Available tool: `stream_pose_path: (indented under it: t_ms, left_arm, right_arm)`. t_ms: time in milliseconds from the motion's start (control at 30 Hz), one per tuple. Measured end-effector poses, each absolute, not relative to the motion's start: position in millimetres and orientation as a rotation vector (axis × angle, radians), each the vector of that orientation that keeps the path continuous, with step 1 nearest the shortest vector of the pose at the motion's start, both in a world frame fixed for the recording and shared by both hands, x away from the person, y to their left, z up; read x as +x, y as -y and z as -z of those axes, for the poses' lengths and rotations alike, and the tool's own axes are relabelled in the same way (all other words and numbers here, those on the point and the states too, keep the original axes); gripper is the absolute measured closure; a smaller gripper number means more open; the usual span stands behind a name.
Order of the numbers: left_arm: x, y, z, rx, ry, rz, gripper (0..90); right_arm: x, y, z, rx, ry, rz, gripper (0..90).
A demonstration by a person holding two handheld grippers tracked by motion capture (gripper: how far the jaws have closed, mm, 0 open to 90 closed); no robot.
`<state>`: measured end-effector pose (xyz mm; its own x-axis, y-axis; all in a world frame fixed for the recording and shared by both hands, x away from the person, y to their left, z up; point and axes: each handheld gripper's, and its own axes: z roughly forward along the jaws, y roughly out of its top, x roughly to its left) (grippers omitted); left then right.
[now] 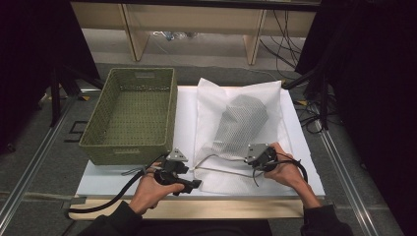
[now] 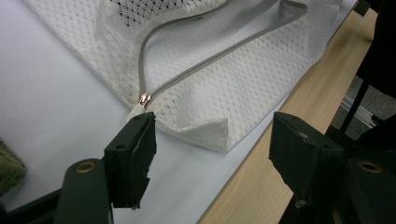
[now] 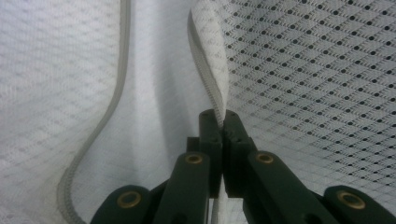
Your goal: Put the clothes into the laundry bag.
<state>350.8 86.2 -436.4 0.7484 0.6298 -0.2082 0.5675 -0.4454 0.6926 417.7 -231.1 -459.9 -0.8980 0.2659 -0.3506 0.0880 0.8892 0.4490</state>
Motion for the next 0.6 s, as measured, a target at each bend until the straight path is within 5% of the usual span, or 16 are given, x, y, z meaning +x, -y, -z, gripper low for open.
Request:
stream_pose_path:
  t_ms: [367, 600]
  left_arm:
    - [348, -112, 436, 2.021, -0.965, -0.126, 29.1]
    - [347, -118, 437, 2.023, -0.964, -0.196, 25.3]
  right_arm:
    - [418, 237, 468, 0.271, -2.693, -0.615, 88.1]
    - [418, 239, 466, 0.384, -2.685, -0.68, 69.4]
